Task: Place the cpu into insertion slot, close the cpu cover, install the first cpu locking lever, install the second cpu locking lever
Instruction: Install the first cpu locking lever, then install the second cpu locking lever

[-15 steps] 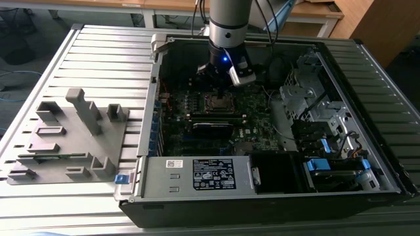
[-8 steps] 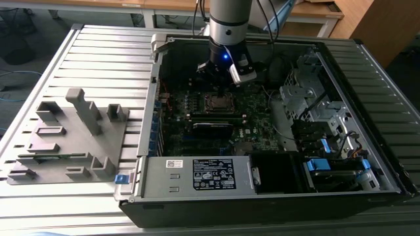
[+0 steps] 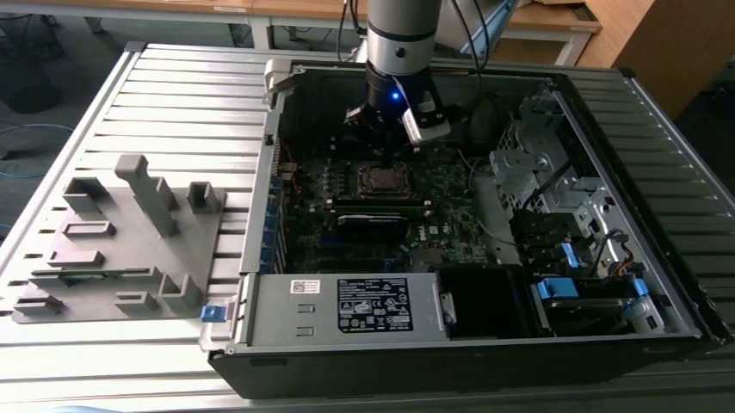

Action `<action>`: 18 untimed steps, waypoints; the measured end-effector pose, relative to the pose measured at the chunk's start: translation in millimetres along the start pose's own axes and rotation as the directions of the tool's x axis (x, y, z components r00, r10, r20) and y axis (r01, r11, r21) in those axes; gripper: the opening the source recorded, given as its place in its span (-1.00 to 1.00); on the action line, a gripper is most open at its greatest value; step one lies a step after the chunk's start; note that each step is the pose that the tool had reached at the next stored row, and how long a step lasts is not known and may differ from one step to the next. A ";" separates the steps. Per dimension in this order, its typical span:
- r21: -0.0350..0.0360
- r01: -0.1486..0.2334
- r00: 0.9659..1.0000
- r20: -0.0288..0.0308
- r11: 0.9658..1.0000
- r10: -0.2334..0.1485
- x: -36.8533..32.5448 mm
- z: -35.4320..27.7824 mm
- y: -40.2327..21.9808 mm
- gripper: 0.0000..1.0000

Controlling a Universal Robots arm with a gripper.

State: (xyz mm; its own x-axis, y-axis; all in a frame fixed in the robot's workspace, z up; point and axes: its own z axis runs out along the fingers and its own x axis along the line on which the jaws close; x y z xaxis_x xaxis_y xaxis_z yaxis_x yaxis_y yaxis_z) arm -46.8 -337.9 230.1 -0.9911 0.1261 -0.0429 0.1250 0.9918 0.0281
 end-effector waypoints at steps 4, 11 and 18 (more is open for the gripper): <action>0.000 0.000 1.000 0.000 1.000 0.000 -1.4 0.0 0.2 -0.79; 0.000 0.000 1.000 0.000 1.000 0.000 -1.5 -0.6 0.2 -0.79; 0.000 0.000 1.000 0.000 1.000 0.000 -1.6 -2.5 0.3 -0.79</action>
State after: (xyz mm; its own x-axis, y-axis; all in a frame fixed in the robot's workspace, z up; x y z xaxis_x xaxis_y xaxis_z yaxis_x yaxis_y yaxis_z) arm -45.3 -337.9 232.7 -0.9911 0.1262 -0.0429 0.1251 0.9917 0.0282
